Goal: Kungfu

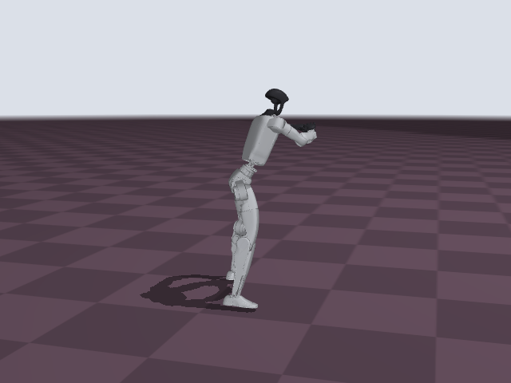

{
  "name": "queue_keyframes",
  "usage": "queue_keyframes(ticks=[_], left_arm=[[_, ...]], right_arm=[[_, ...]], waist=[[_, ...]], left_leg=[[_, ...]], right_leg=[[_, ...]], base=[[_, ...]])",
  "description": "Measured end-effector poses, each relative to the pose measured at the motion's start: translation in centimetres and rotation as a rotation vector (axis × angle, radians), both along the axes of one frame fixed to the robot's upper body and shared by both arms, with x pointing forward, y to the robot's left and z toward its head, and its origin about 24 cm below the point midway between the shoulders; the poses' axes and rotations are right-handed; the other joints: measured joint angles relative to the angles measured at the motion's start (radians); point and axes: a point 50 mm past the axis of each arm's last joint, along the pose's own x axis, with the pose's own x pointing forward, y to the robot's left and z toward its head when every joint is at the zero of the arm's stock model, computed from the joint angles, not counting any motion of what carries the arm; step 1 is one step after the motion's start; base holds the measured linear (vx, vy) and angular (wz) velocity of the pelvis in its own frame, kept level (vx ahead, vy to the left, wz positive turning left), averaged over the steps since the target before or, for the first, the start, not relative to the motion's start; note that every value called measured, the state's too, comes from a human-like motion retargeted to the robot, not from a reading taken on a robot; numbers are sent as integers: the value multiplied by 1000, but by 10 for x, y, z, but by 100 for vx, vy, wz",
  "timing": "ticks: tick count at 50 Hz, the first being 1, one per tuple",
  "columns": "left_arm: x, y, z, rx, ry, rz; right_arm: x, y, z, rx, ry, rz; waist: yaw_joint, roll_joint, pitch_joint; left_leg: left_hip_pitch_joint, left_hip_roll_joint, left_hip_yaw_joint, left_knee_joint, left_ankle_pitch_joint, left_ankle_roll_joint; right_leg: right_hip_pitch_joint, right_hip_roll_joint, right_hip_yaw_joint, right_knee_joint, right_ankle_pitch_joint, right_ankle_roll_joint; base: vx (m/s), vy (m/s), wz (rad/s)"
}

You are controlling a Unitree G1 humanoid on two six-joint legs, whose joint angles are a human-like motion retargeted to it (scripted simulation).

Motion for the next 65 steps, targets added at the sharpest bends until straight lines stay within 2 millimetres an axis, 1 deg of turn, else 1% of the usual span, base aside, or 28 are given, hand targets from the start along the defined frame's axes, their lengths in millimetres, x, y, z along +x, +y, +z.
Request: queue_keyframes(ticks=[3,5,7,9,11,13,15,17,18,20,22,23,25,27,30,32,35,40,42,46,50,54,55,58,60,62,63,65], left_arm=[[5,3,-22,-73,84,-13],[11,3,-45,-139,144,-29],[18,-2,-73,-203,213,-49],[27,-15,-104,-256,294,-81],[36,-38,-143,-296,407,-129],[42,-77,-191,-310,551,-199],[44,-128,-242,-314,703,-271],[39,-170,-293,-342,830,-249],[33,-188,-313,-351,885,-225],[22,-211,-336,-342,972,-191],[16,-227,-342,-318,1011,-189],[15,-232,-342,-304,1009,-198],[15,-239,-338,-283,985,-222],[10,-242,-339,-248,963,-267],[-4,-255,-346,-219,1008,-315],[-9,-257,-348,-195,1010,-352],[-14,-261,-350,-173,1029,-372],[-17,-264,-348,-126,1049,-418],[-18,-262,-347,-116,1070,-439],[-11,-244,-335,-163,1085,-474],[7,-213,-313,-224,1001,-450],[26,-171,-275,-287,851,-408],[29,-163,-262,-305,801,-413],[30,-148,-218,-350,646,-478],[27,-147,-183,-368,522,-549],[21,-158,-142,-374,373,-637],[16,-166,-118,-376,288,-692],[-2,-184,-56,-361,71,-827]], right_arm=[[3,-1,-14,-80,52,-27],[7,-4,-30,-136,117,-45],[11,-10,-52,-185,202,-60],[18,-24,-79,-230,294,-86],[24,-48,-113,-259,411,-126],[27,-86,-152,-271,546,-184],[22,-131,-196,-258,686,-241],[9,-156,-239,-254,798,-252],[3,-168,-255,-255,858,-273],[-7,-185,-276,-264,945,-304],[-13,-203,-282,-271,969,-353],[-16,-209,-282,-257,964,-358],[-24,-217,-284,-230,966,-356],[-36,-225,-283,-185,955,-356],[-49,-233,-292,-155,994,-369],[-58,-237,-294,-114,1005,-392],[-68,-239,-299,-71,1026,-403],[-77,-242,-303,-11,1058,-426],[-82,-245,-308,30,1102,-455],[-97,-255,-317,141,1270,-520],[-136,-283,-317,381,1503,-534],[-184,-318,-312,713,1800,-487],[-196,-326,-310,802,1865,-471],[-227,-347,-302,1066,1963,-455],[-246,-355,-299,1214,1958,-466],[-258,-352,-307,1382,1915,-466],[-260,-346,-315,1474,1883,-446],[-244,-324,-341,1675,1790,-330]], waist=[[-46,53,-26],[-73,92,-43],[-117,125,-52],[-190,146,-73],[-267,161,-93],[-308,176,-86],[-334,228,-96],[-391,289,-125],[-428,328,-117],[-512,396,-50],[-551,427,29],[-565,435,54],[-605,439,60],[-578,436,74],[-575,424,46],[-522,427,63],[-515,428,56],[-517,430,43],[-507,429,40],[-449,419,51],[-424,400,56],[-393,392,88],[-388,386,90],[-368,362,87],[-340,362,76],[-284,380,56],[-238,393,47],[-123,424,37]], left_leg=[[74,33,89,-66,44,-34],[114,53,109,-96,79,-68],[134,25,65,-139,117,-83],[115,-73,-21,-216,163,-83],[100,-186,-159,-279,188,-83],[113,-256,-310,-291,171,-83],[116,-262,-380,-320,141,-83],[80,-202,-299,-370,108,-83],[59,-175,-229,-400,111,-83],[30,-158,-164,-425,117,-83],[27,-136,-195,-399,130,-83],[28,-123,-212,-386,133,-83],[36,-120,-222,-385,142,-83],[71,-72,-193,-379,138,-83],[93,-83,-216,-386,147,-83],[112,-35,-222,-366,142,-83],[127,-37,-204,-372,144,-83],[103,-81,-205,-379,146,-83],[100,-81,-198,-377,145,-83],[89,-40,-201,-339,146,-83],[36,-12,-200,-264,166,-83],[-41,109,-188,-69,129,-80],[-56,120,-188,-37,124,-75],[-117,77,-291,49,65,-82],[-156,44,-365,104,10,-82],[-238,-10,-475,187,-31,-67],[-288,-38,-541,231,-44,-68],[-352,-53,-574,291,-80,-49]], right_leg=[[-88,-27,-46,77,-24,-53],[-146,-24,-50,127,-21,-65],[-220,-24,0,180,-3,-50],[-339,-59,87,248,22,-33],[-445,-111,168,326,12,-15],[-499,-146,215,405,-25,-1],[-547,-153,207,494,-74,-5],[-641,-126,187,582,-128,-36],[-676,-130,166,616,-142,-52],[-723,-130,157,671,-162,-78],[-734,-95,174,697,-179,-95],[-742,-73,180,706,-189,-103],[-786,-58,203,752,-226,-122],[-783,-5,185,756,-243,-145],[-820,-7,204,800,-294,-146],[-783,40,168,776,-312,-148],[-776,34,168,788,-360,-138],[-774,-4,207,774,-359,-113],[-753,-1,217,754,-350,-108],[-670,50,216,671,-323,-105],[-575,46,206,565,-289,-93],[-429,78,152,448,-225,-83],[-395,74,146,415,-197,-71],[-286,42,173,291,-45,-3],[-189,19,164,214,12,32],[-77,-1,120,116,80,44],[-20,-5,91,64,116,44],[105,-9,2,-30,182,44]], base=[[-54,-29,-209],[-49,-42,-189],[-45,-24,-109],[-53,-14,36],[-48,-20,91],[-37,-29,45],[-37,-33,30],[-50,-32,27],[-63,-18,50],[-61,4,32],[-32,11,-57],[-16,-7,-67],[-9,-32,-60],[-5,-33,-97],[-7,-23,-32],[-5,-10,-105],[-3,5,-8],[-4,18,56],[3,18,20],[7,12,-17],[10,21,46],[23,19,16],[25,39,45],[33,57,68],[54,73,106],[61,90,142],[50,86,156],[41,103,180]])
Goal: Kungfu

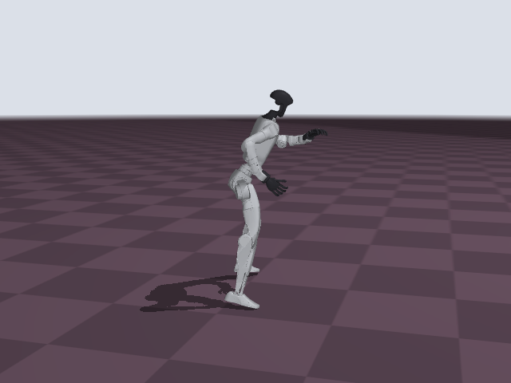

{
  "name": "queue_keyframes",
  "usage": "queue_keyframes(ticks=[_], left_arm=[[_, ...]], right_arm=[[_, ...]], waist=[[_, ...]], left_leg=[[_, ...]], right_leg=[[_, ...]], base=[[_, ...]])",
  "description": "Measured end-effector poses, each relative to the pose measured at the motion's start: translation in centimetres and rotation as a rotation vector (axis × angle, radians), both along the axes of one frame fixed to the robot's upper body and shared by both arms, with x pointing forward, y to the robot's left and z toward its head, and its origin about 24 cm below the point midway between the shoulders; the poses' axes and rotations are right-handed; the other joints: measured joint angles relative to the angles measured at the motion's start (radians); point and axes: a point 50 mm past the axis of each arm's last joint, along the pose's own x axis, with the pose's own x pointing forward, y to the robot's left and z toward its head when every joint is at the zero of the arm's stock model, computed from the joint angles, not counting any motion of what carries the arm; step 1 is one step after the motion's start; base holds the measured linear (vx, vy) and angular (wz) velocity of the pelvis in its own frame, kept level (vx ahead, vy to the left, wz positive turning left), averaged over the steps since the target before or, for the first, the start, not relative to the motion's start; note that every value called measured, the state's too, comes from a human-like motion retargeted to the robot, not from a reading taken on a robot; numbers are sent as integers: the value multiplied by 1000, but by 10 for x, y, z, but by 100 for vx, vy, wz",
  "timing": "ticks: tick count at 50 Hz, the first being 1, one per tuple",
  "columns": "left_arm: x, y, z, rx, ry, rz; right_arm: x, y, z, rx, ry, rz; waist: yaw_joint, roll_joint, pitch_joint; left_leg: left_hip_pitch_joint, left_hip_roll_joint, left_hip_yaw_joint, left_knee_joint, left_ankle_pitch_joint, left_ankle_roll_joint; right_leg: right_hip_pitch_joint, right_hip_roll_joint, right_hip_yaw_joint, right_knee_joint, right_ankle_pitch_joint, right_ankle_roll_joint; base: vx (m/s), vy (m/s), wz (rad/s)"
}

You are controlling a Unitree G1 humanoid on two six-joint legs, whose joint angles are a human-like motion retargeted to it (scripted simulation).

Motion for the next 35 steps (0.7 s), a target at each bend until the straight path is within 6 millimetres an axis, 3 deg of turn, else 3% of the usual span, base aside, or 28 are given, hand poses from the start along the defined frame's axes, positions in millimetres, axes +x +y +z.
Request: queue_keyframes(ticks=[2,3,5,6,8,10,12,15,19,23,27,31,35], left_arm=[[-22,-10,60,-94,-191,-57],[-30,-9,82,-126,-251,-51],[-40,6,117,-179,-324,17],[-43,19,128,-215,-344,61],[-50,38,140,-298,-369,101],[-64,48,148,-330,-440,101],[-75,58,148,-361,-523,137],[-85,73,145,-431,-602,191],[-84,86,135,-465,-598,212],[-75,102,123,-484,-553,278],[-65,144,94,-534,-482,446],[-66,213,36,-603,-308,697],[-82,280,-64,-731,60,1007]], right_arm=[[56,34,-36,112,-119,-74],[98,54,-48,169,-162,-70],[193,82,-45,285,-171,30],[208,87,-54,329,16,111],[211,103,-65,445,328,151],[235,98,-41,477,226,30],[253,117,-25,505,111,22],[262,158,-16,562,51,139],[261,186,-14,622,56,250],[260,193,-14,674,22,240],[265,200,-6,646,-42,319],[282,207,28,544,-199,462],[299,194,93,372,-458,604]], waist=[[118,-10,-21],[173,-30,-54],[254,-79,-91],[291,-83,-91],[375,-111,-109],[421,-171,-104],[428,-197,-85],[422,-197,-41],[384,-218,-42],[365,-235,-18],[329,-235,-10],[296,-223,-23],[220,-206,-32]], left_leg=[[-31,-55,25,67,-59,36],[-68,-81,31,98,-85,48],[-132,-132,49,141,-112,68],[-149,-145,62,161,-127,79],[-191,-172,84,199,-155,102],[-228,-218,86,220,-172,124],[-236,-238,78,225,-177,134],[-213,-238,51,222,-177,135],[-235,-214,30,209,-170,131],[-211,-196,12,183,-150,116],[-171,-158,-3,152,-129,86],[-112,-61,13,87,-100,45],[26,-18,67,-37,-56,-4]], right_leg=[[91,-53,-96,-53,35,-9],[90,-73,-136,-71,48,-33],[57,-138,-190,-84,81,-39],[38,-165,-198,-77,91,-35],[-19,-220,-191,-51,107,-27],[-61,-261,-178,-27,115,-40],[-40,-261,-193,-29,115,-74],[6,-226,-175,-25,109,-120],[-24,-201,-183,-6,109,-122],[-24,-182,-177,4,94,-76],[-43,-161,-162,26,60,-1],[-144,-111,-106,91,9,0],[-259,-111,4,238,-63,0]], base=[[21,85,199],[16,69,143],[9,61,77],[10,60,35],[26,54,29],[34,23,58],[7,-15,51],[2,-17,13],[3,-22,-19],[-4,-26,-23],[-14,-36,-59],[-19,-40,-125],[-15,-35,-74]])
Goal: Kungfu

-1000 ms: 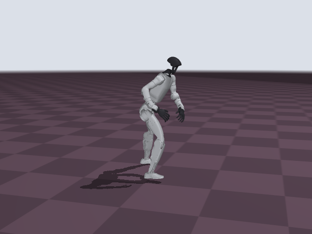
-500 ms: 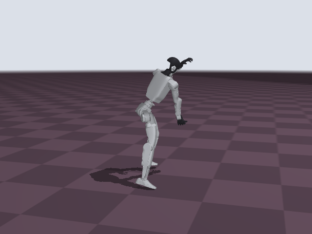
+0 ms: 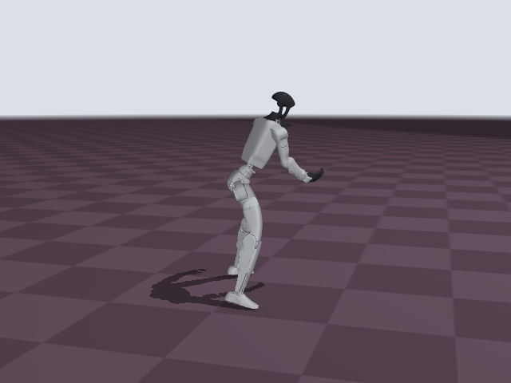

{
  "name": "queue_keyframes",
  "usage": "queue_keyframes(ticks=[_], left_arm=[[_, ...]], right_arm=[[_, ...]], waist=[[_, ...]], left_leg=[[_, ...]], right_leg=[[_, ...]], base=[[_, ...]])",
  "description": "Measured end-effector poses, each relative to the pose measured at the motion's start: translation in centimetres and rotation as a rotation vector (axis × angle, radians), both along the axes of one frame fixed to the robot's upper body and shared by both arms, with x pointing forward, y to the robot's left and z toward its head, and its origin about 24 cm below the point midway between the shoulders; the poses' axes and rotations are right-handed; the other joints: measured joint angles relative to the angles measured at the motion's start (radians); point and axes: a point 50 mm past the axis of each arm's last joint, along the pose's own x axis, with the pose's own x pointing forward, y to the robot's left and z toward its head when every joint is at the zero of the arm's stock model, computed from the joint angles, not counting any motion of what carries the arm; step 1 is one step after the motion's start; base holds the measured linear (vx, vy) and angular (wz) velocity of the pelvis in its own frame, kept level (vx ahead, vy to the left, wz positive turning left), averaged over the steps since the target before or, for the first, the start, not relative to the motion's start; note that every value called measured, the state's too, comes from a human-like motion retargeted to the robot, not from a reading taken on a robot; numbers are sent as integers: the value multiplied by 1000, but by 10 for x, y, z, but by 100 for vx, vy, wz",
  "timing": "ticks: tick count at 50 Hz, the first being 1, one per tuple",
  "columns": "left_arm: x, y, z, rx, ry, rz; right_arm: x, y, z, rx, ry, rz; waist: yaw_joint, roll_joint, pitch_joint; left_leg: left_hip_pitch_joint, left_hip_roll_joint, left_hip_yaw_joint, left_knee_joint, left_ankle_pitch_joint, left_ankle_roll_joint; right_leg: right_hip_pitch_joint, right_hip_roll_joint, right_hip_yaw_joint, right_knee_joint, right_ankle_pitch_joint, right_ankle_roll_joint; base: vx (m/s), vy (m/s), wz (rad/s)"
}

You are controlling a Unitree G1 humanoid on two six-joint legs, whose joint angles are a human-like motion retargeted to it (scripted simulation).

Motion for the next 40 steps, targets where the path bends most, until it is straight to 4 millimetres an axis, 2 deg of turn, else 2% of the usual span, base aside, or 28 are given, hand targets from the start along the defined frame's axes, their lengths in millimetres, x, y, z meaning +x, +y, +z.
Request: queue_keyframes(ticks=[3,6,8,9,10,12,13,15,17,18,20,21,23,25,28,30,33,35,38,40], left_arm=[[-32,38,-107,-426,274,122],[-89,47,-218,-961,534,157],[-128,28,-284,-1372,603,133],[-137,7,-314,-1602,555,87],[-142,-20,-341,-1834,463,31],[-128,-63,-367,-2224,44,-259],[-114,-81,-371,-2357,-227,-434],[-77,-106,-368,-2454,-774,-610],[-42,-126,-364,-2575,-854,-478],[-27,-127,-358,-2559,-811,-446],[11,-135,-336,-2537,-668,-590],[32,-138,-319,-2487,-579,-784],[63,-145,-288,-2353,-370,-1141],[81,-147,-268,-2245,-187,-1312],[99,-142,-250,-2172,-64,-1321],[104,-140,-244,-2123,6,-1333],[113,-152,-232,-2063,99,-1433],[115,-156,-229,-2029,147,-1480],[119,-169,-224,-2036,149,-1522],[117,-171,-227,-2045,141,-1519]], right_arm=[[0,-17,71,-99,-286,32],[-26,-42,149,-142,-591,-37],[-59,-66,193,-141,-795,-142],[-80,-84,217,-142,-908,-226],[-106,-101,241,-148,-1031,-311],[-166,-129,279,-152,-1313,-477],[-197,-139,294,-182,-1455,-546],[-253,-155,314,-297,-1707,-688],[-290,-167,323,-462,-1831,-862],[-303,-168,325,-542,-1861,-953],[-321,-165,325,-658,-1907,-1099],[-327,-160,321,-698,-1936,-1140],[-333,-150,312,-759,-1976,-1194],[-331,-140,302,-810,-1998,-1218],[-325,-136,294,-872,-2002,-1263],[-321,-140,291,-855,-1970,-1289],[-317,-141,288,-792,-1953,-1271],[-315,-142,284,-730,-1933,-1220],[-313,-143,284,-715,-1917,-1200],[-310,-144,283,-709,-1895,-1198]], waist=[[-92,-26,-31],[-194,-97,-77],[-260,-135,-122],[-306,-144,-153],[-359,-149,-189],[-421,-119,-238],[-463,-91,-270],[-565,-31,-301],[-645,16,-296],[-678,32,-281],[-715,48,-253],[-719,52,-233],[-724,56,-207],[-715,66,-198],[-697,82,-186],[-670,99,-170],[-656,103,-163],[-627,109,-135],[-641,91,-150],[-630,89,-141]], left_leg=[[128,-30,83,-165,76,-31],[285,-99,183,-344,163,-31],[402,-131,234,-462,212,-31],[438,-161,219,-522,232,-31],[463,-198,184,-584,251,-31],[474,-186,102,-596,216,-31],[444,-178,100,-603,229,-31],[372,-153,169,-625,245,-31],[343,-143,169,-633,243,-31],[329,-141,148,-619,235,-31],[334,-143,139,-614,221,-31],[347,-141,141,-613,217,-31],[372,-137,143,-607,213,-31],[389,-126,133,-598,209,-31],[408,-139,150,-602,206,-31],[427,-106,156,-600,202,-31],[431,-131,135,-597,186,-31],[439,-97,133,-572,167,-31],[438,-149,117,-584,166,-31],[446,-138,118,-577,154,-31]], right_leg=[[-109,-15,93,70,-38,-1],[-222,-29,196,143,-90,-1],[-265,-33,217,195,-130,-2],[-285,-46,217,213,-147,-1],[-308,-62,217,227,-163,0],[-342,-25,216,314,-249,-7],[-375,-24,204,344,-275,-13],[-441,-34,183,398,-307,-25],[-479,-23,179,448,-334,-34],[-489,-25,178,467,-348,-39],[-516,-21,199,496,-360,-46],[-522,-11,209,507,-364,-53],[-532,6,227,519,-367,-64],[-536,28,237,522,-368,-73],[-541,38,260,492,-334,-74],[-529,74,249,508,-343,-85],[-516,65,274,462,-310,-71],[-469,96,252,420,-285,-76],[-476,51,288,387,-258,-60],[-450,58,276,362,-241,-58]], base=[[-30,-47,-38],[-22,-61,-68],[13,-59,-119],[2,-92,-52],[-3,-104,-44],[-2,-89,-53],[-14,-66,20],[-35,-55,79],[-48,-45,46],[-44,-28,23],[-40,-8,-15],[-35,5,-54],[-23,7,-71],[-6,12,-76],[-7,28,-60],[-6,23,-91],[-1,28,-24],[0,23,-41],[4,14,30],[2,17,-16]])
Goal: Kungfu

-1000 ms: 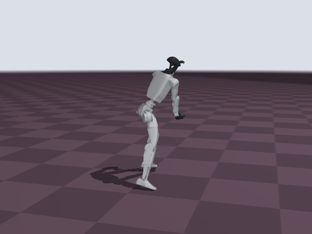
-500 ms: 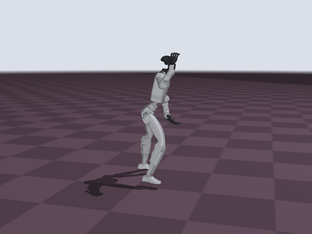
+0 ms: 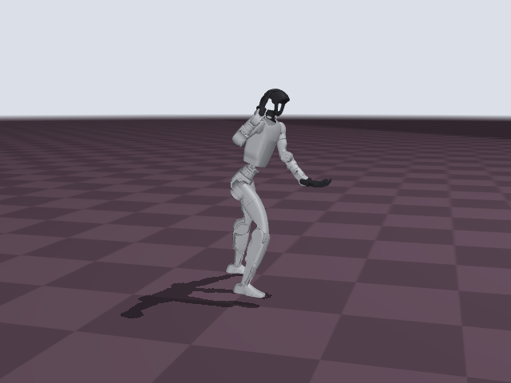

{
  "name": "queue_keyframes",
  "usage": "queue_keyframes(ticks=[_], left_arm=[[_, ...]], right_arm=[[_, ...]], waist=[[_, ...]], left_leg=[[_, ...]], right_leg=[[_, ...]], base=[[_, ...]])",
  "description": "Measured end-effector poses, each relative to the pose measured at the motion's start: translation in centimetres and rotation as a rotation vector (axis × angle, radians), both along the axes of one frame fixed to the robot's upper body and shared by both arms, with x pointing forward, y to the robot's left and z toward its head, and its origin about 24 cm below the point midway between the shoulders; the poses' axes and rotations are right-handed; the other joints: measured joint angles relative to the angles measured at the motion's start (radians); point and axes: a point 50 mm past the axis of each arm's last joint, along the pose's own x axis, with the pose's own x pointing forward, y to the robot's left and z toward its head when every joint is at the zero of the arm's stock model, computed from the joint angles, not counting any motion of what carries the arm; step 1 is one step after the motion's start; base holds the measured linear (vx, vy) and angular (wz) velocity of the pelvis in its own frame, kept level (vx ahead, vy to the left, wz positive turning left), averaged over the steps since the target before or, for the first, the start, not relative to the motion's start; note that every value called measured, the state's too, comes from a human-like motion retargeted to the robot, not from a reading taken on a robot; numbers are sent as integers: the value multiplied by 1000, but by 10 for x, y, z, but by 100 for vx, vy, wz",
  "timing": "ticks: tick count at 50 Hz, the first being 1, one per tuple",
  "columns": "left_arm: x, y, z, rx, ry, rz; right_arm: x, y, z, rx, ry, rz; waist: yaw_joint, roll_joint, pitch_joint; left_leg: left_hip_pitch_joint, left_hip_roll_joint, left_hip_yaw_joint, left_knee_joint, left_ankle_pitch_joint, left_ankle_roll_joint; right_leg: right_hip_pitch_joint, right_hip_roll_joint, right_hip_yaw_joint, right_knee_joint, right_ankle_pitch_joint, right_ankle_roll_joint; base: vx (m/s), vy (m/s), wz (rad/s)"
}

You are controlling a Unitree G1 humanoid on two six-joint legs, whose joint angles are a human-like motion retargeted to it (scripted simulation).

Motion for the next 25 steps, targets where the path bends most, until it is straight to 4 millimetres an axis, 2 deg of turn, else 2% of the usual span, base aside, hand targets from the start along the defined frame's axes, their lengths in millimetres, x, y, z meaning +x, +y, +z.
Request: queue_keyframes(ticks=[5,7,11,14,17,20,23,25], left_arm=[[-5,-4,-7,-11,24,-1],[-12,5,-15,11,51,14],[-23,15,-27,52,105,23],[-33,22,-38,158,159,-2],[-49,40,-53,412,274,-45],[-67,67,-67,796,455,-53],[-62,82,-59,1228,537,-10],[-41,77,-39,1426,479,46]], right_arm=[[6,0,0,8,28,8],[9,0,-3,20,51,22],[13,-1,-4,33,62,2],[17,-2,-3,46,69,-26],[28,-7,-1,66,90,-60],[47,-11,4,71,140,-101],[70,-12,14,22,168,-201],[86,-10,20,-40,162,-323]], waist=[[-2,-23,-6],[26,-27,-2],[51,-70,-8],[69,-105,-11],[78,-122,-1],[50,-99,12],[29,-55,39],[16,-39,50]], left_leg=[[14,-42,-11,-5,-49,0],[14,-22,-36,42,-119,0],[17,-106,-157,108,-240,0],[17,-133,-171,144,-256,0],[6,-108,-107,186,-265,0],[-8,-100,-50,240,-306,0],[-1,-71,-1,260,-328,0],[26,-67,33,247,-326,0]], right_leg=[[14,-31,14,-73,63,23],[40,4,-2,-118,91,24],[40,-6,29,-200,152,51],[18,-16,30,-258,199,55],[-7,4,34,-320,250,56],[-38,-46,-32,-349,296,30],[-55,-96,-164,-338,298,-109],[-59,-130,-239,-317,293,-161]], base=[[6,15,-20],[8,8,-91],[10,19,-72],[-1,12,-72],[-12,14,-94],[-9,27,-88],[-14,18,-119],[-12,-3,-101]])
